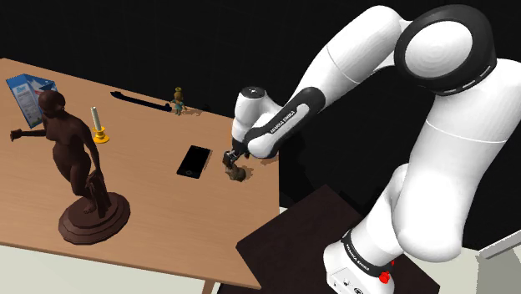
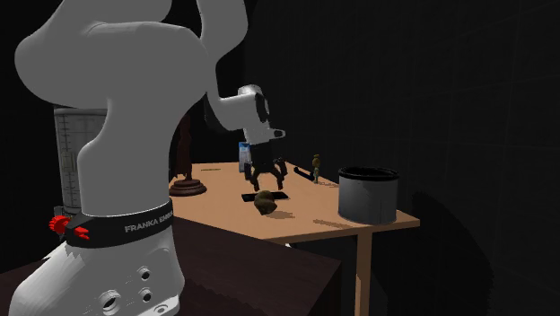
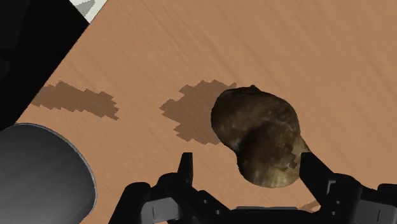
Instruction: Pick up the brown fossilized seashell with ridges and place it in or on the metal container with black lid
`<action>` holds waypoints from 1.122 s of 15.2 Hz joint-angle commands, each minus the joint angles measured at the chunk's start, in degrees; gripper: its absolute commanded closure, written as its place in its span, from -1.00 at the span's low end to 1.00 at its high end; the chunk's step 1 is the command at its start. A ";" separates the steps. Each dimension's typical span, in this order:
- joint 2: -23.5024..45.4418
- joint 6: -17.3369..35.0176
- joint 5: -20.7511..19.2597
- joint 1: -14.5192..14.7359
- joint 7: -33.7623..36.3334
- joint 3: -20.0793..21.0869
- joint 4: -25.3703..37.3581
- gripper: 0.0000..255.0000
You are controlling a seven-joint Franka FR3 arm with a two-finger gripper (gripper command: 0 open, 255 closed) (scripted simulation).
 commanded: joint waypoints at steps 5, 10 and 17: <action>5.26 1.10 -30.47 16.71 18.11 -11.11 0.90 -1.00; 9.50 4.18 -31.79 16.16 19.49 -12.02 2.52 -1.00; 9.49 4.17 -31.78 16.16 19.48 -12.02 2.52 -1.00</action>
